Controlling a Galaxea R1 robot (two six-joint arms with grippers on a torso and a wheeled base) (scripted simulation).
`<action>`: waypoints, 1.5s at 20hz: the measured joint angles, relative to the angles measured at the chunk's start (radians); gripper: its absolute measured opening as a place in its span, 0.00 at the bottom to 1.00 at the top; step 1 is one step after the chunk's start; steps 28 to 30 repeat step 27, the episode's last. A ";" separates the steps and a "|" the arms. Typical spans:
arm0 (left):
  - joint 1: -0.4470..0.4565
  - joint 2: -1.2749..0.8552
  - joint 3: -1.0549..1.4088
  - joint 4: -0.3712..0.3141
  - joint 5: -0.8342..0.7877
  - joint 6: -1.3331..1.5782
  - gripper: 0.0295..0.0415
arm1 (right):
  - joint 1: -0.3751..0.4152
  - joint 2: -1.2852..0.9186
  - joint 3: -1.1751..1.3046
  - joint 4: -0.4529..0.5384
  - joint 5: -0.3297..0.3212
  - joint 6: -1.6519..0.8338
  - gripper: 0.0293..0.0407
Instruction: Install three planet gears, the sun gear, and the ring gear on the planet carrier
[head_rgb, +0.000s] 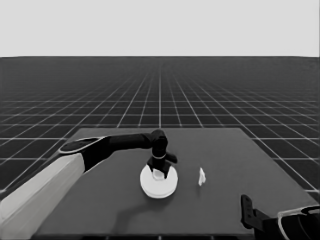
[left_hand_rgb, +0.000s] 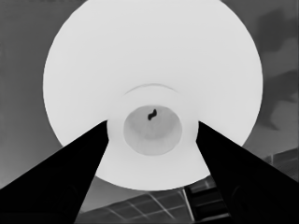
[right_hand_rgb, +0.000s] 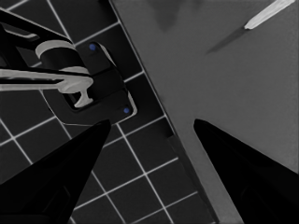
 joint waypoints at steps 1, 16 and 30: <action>0.000 0.000 0.000 0.000 0.000 0.009 0.44 | 0.000 0.000 0.000 0.000 0.000 0.000 0.81; -0.098 -0.012 0.050 -0.081 0.023 -0.461 0.75 | 0.000 0.000 0.000 0.000 0.000 0.000 0.81; -0.398 -1.192 1.219 0.061 -0.775 1.040 0.77 | 0.466 0.661 -0.749 0.597 -0.359 0.885 0.81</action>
